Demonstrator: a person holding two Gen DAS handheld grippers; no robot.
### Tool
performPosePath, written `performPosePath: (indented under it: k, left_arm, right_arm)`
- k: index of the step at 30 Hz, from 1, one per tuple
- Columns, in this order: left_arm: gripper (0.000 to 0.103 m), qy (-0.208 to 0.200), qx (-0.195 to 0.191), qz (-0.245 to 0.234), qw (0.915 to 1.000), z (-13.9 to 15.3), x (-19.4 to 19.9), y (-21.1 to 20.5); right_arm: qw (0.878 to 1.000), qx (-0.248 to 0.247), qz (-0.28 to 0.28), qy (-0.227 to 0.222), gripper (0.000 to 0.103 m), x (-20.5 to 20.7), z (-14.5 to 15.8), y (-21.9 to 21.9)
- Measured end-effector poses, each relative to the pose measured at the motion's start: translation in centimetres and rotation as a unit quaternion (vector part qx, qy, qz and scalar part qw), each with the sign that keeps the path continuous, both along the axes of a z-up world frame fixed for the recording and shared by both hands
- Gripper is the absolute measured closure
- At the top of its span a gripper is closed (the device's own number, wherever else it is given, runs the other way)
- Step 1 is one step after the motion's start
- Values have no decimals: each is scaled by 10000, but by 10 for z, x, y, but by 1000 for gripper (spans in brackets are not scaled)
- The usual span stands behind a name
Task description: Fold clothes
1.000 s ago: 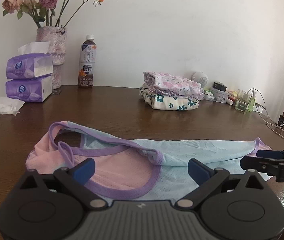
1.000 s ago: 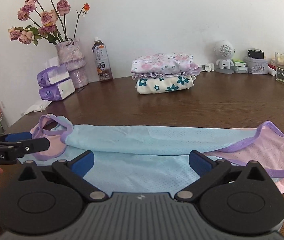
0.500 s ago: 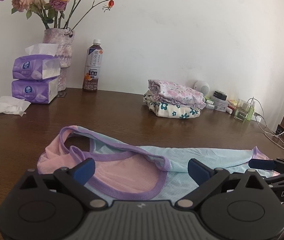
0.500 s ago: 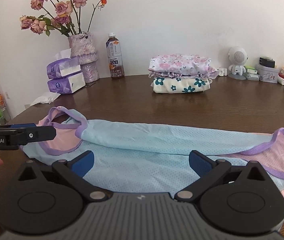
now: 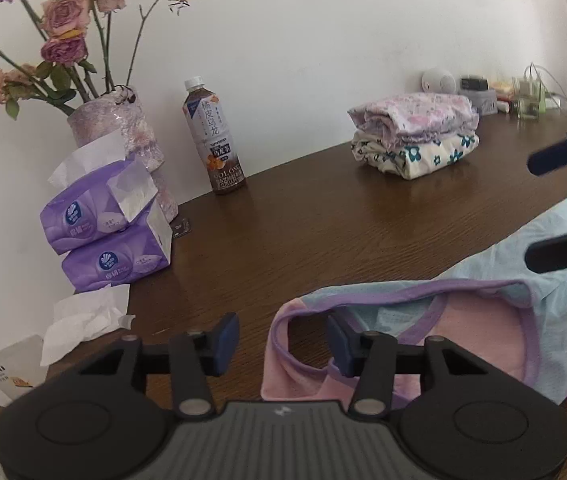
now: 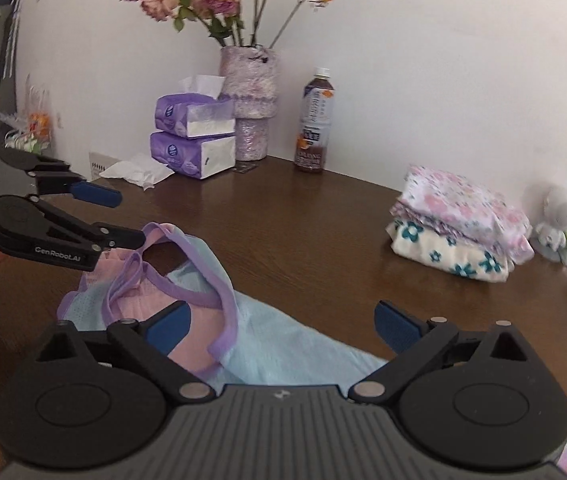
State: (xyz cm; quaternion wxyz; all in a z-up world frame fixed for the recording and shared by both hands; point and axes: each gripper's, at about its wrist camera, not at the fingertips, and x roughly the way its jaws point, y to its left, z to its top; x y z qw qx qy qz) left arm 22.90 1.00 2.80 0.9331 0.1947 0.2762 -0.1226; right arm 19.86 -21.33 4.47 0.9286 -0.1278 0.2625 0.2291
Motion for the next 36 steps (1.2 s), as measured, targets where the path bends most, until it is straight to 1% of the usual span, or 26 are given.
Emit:
performPosePath:
  k: [1,2,3,5,6,7,10,11,15,16,18,19,20,21,23,24,25,26,28,31,33,35,36]
  left_arm:
    - [62,18,81,-63,9999,-3,2,0]
    - [68,37,161,-126,9998,-5,5,-1]
    - [73,55,242,-188,9995,-8,7,-1]
    - [89,92,403,-314,9987,-13,12,-2]
    - [93,110,484,-376,9981,-15,14,-3]
    - [98,120,558,-436,9974,-17,16,-3]
    - [101,-23,561,-569,9968,-18,11,-1]
    - [102,-62,489,-602,9970,-16,9,1]
    - [102,-212,207,-736,9968,-8,2,7]
    - [102,-199,195,-777,9966,-7,1,8]
    - [102,-172,173,-860,9960,-6,-3,10]
    - [102,-159,161,-901,9957,-5,-5,11]
    - [102,-146,150,-943,9953,-4,-7,12]
    - [102,-133,138,-984,9950,-3,-8,12]
    - [102,-107,116,-1067,9942,-2,-12,14]
    - [102,-93,104,-1108,9937,-1,-14,15]
    - [101,-80,93,-1149,9933,0,-16,16]
    - [97,-67,81,-1190,9928,1,-17,16]
    - [94,-72,51,-1278,9918,4,-23,20]
    - [93,-184,38,-1262,9918,12,-29,28]
    - [89,-209,51,-1208,9924,15,-28,33]
    - [78,-71,61,-1254,9921,13,-22,35]
    - [76,2,63,-1284,9917,11,-19,35]
  right_arm:
    - [9999,-97,98,11,11,9,1,11]
    - [9997,-156,197,64,15,18,0,21]
    - [9992,-207,299,133,17,28,-1,31]
    - [9979,-339,503,249,24,43,-5,52]
    - [9969,-409,604,304,26,50,-8,62]
    - [9957,-483,702,352,30,56,-11,71]
    - [9911,-770,995,444,40,68,-21,97]
    - [9892,-866,1091,452,43,71,-24,105]
    - [9825,-1212,1361,380,51,77,-32,128]
    - [9810,-1291,1406,353,54,78,-33,133]
    - [9786,-1421,1452,320,63,80,-36,140]
    - [9778,-1448,1478,339,69,82,-36,142]
    - [9770,-1459,1509,369,74,84,-37,144]
    - [9762,-1476,1543,383,76,85,-37,145]
    - [9732,-1532,1678,356,92,86,-36,147]
    - [9705,-1590,1785,306,95,85,-35,147]
    - [9669,-1671,1915,232,96,82,-34,147]
    - [9629,-1751,2045,158,99,79,-33,148]
    - [9536,-1937,2305,-33,100,72,-32,148]
    - [9332,-2402,2608,-579,101,52,-32,152]
    - [9222,-2619,2728,-814,101,41,-33,153]
    - [9143,-2771,2803,-934,101,35,-35,154]
    - [9104,-2848,2835,-985,101,33,-36,154]
